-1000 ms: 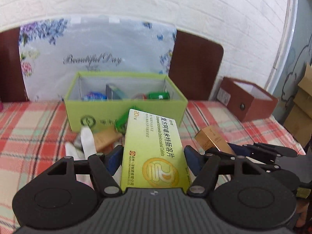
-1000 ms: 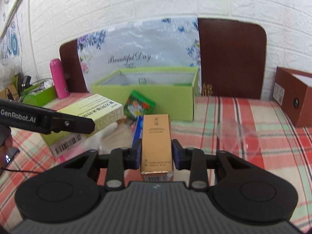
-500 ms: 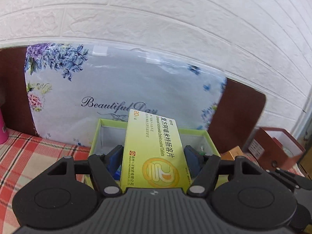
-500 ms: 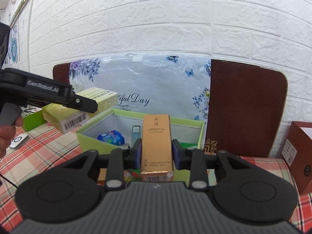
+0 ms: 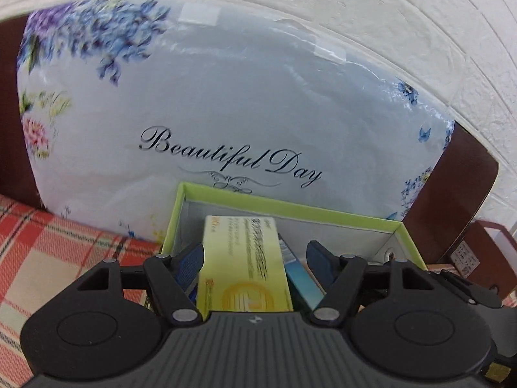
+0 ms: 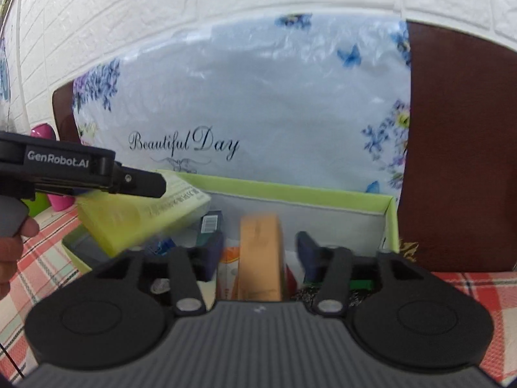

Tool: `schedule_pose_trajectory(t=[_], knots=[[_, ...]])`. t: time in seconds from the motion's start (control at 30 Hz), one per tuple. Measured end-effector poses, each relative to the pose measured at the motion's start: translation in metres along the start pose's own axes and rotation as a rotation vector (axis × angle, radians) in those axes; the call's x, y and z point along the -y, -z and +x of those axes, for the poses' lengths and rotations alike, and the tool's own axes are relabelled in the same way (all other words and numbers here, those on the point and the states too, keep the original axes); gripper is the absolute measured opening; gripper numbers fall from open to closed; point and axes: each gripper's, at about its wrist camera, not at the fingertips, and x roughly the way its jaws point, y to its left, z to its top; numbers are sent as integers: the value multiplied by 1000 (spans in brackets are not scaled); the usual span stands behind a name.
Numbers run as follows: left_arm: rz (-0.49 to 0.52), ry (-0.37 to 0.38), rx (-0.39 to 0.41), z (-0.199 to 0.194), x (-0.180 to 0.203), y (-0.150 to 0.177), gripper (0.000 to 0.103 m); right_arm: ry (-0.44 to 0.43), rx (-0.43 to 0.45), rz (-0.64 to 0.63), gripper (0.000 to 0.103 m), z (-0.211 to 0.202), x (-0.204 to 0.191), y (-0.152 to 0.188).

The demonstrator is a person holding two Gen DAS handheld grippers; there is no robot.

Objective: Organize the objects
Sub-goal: 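Carry both boxes into the lime-green box and open both tools, then move left tool to toothpick bag while right tool reaches blue medicine box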

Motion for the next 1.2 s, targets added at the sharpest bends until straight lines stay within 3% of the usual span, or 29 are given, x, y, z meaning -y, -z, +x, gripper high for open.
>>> schedule_pose_trajectory(t=[0.17,0.27,0.37,0.53,0.8,1.2], knots=[[-31,12,35,-24,-2,6,74,33,36,-4,88,-23,1,17],[-20,3,26,-44,10,9,74,44,32,15,90,-42,3,19],[-8,-14,15,-70,22,18,76,52,64,54,102,-74,3,20],[35,-32,10,-112,37,51,80,46,93,107,103,-129,-1,34],[62,-32,-39,-152,42,121,81,26,41,167,103,-187,-16,89],[-33,-39,-145,-169,19,182,81,-23,-94,145,103,-200,-48,151]])
